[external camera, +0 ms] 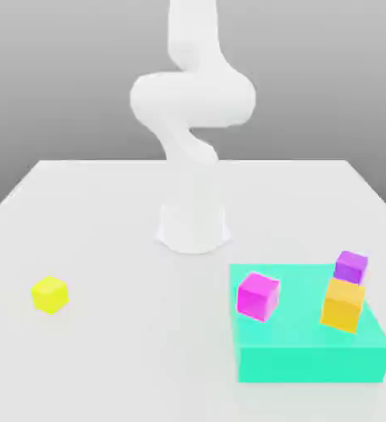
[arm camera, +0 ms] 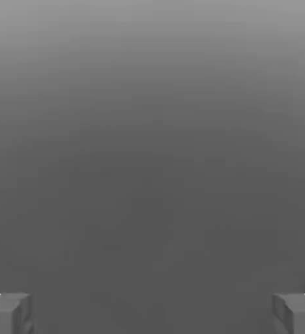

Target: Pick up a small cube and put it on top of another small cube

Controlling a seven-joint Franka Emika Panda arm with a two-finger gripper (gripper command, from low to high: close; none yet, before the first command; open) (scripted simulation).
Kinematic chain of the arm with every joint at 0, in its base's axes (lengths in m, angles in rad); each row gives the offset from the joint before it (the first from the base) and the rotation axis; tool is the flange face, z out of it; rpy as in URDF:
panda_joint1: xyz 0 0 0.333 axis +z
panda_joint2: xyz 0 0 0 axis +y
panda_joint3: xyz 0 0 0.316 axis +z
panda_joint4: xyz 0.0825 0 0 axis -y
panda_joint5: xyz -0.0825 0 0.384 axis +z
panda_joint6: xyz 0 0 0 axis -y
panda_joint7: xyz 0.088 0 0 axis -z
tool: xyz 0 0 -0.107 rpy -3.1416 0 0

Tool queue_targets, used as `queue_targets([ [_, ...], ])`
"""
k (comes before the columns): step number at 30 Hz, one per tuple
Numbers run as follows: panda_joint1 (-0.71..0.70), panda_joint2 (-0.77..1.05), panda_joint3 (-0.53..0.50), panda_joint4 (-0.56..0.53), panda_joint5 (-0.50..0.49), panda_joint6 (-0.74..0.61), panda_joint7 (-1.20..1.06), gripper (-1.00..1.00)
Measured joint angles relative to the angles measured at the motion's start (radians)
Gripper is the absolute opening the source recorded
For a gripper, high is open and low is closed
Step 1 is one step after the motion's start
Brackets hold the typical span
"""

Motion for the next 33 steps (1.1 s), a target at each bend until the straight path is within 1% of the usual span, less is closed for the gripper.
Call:
queue_targets([
  [8, -0.244, 0.244, -0.004, -0.157, -0.014, 0.167, 0.365, 0.0],
  [14, -0.406, 0.423, -0.028, -0.273, -0.031, 0.289, 0.637, 0.0],
  [19, -0.518, 0.571, -0.072, -0.369, -0.038, 0.391, 0.859, 0.0],
  [23, -0.603, 0.691, -0.121, -0.446, -0.015, 0.473, 1.016, 0.0],
  [25, -0.656, 0.753, -0.131, -0.475, 0.017, 0.517, 1.064, 0.0],
  [27, -0.653, 0.823, -0.109, -0.473, 0.053, 0.572, 1.058, 0.0],
  [31, -0.7, 0.967, -0.047, -0.448, 0.105, 0.687, 1.026, 0.0],
  [32, -0.714, 1.003, -0.033, -0.442, 0.109, 0.716, 1.022, -1.0],
  [33, -0.714, 1.003, -0.033, -0.442, 0.109, 0.716, 1.022, -1.0],
])
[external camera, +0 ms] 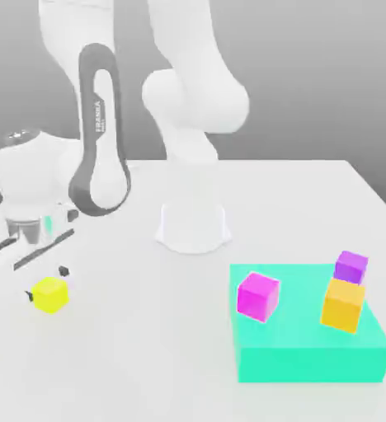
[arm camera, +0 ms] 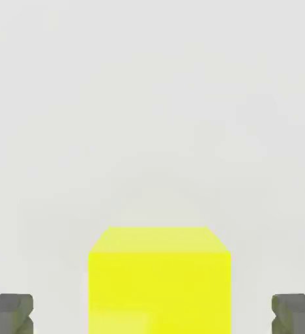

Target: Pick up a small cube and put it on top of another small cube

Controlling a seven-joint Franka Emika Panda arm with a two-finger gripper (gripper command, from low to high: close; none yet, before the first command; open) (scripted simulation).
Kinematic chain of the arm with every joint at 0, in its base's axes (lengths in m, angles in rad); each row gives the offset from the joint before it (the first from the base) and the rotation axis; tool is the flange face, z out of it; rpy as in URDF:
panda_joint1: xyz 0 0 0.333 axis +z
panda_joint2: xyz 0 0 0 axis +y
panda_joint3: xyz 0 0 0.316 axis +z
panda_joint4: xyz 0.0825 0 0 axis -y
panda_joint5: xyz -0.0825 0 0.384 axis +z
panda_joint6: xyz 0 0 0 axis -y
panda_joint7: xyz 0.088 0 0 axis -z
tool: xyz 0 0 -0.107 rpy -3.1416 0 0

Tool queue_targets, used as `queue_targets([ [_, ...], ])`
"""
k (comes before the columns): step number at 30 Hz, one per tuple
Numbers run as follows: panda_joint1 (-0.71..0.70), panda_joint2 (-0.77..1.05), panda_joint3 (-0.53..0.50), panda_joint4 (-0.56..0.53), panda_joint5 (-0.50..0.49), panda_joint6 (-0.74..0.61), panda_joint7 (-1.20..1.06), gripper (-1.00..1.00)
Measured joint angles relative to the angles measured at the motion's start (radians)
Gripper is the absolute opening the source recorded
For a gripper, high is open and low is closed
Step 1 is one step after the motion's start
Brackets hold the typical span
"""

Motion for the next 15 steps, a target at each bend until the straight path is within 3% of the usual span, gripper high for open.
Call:
queue_targets([
  [6, -0.007, 0.009, 0.007, 0.002, -0.001, 0.009, 0.001, -1.0],
  [12, 0.024, -0.182, -0.041, -0.036, -0.072, -0.144, 0.055, -1.0],
  [15, 0.109, -0.257, 0.001, -0.027, -0.086, -0.225, 0.02, -1.0],
])
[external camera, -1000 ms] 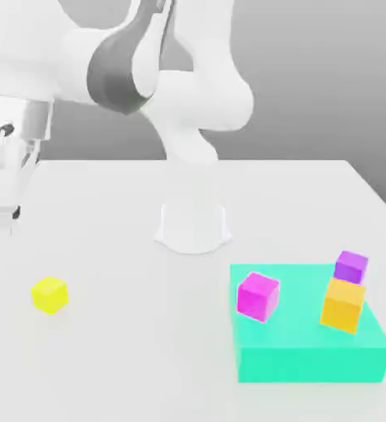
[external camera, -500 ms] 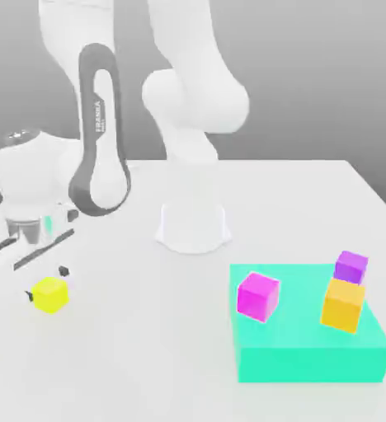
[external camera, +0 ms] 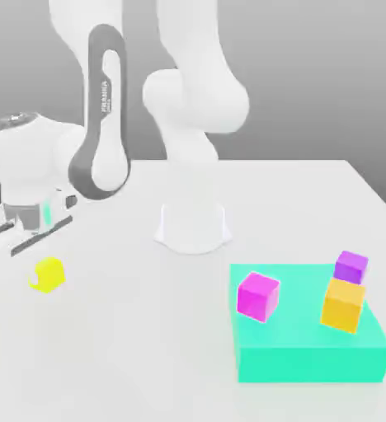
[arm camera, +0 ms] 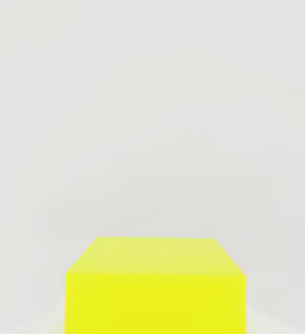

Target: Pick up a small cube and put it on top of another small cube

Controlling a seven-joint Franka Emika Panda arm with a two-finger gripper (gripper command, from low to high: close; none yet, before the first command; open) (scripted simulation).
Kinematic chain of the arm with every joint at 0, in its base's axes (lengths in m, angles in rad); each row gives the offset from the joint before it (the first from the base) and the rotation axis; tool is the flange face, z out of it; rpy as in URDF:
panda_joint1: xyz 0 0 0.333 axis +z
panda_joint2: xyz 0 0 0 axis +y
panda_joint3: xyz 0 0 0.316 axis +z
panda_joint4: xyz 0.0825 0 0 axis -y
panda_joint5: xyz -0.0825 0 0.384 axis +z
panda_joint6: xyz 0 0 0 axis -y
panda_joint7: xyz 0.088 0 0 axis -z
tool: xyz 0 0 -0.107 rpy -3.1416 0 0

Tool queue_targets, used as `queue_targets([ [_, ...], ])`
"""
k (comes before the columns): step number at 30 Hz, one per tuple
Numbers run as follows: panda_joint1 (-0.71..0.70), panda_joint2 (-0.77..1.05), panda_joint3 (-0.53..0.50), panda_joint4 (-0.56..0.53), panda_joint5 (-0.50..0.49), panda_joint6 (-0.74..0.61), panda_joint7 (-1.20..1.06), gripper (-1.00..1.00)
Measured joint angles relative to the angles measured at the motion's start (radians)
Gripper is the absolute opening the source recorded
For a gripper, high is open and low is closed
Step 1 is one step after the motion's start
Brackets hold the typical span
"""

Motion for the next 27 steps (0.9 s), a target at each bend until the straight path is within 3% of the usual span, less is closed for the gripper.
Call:
queue_targets([
  [9, 0.397, -0.119, 0.207, 0.115, 0.05, -0.217, -0.3, -1.0],
  [18, 0.707, -0.205, 0.437, 0.205, 0.105, -0.394, -0.569, -1.0],
  [24, 0.771, -0.061, 0.509, 0.207, 0.009, -0.269, -0.559, -1.0],
  [25, 0.773, -0.044, 0.508, 0.204, -0.002, -0.25, -0.551, 1.0],
  [27, 0.774, -0.044, 0.508, 0.204, -0.002, -0.25, -0.551, 1.0],
])
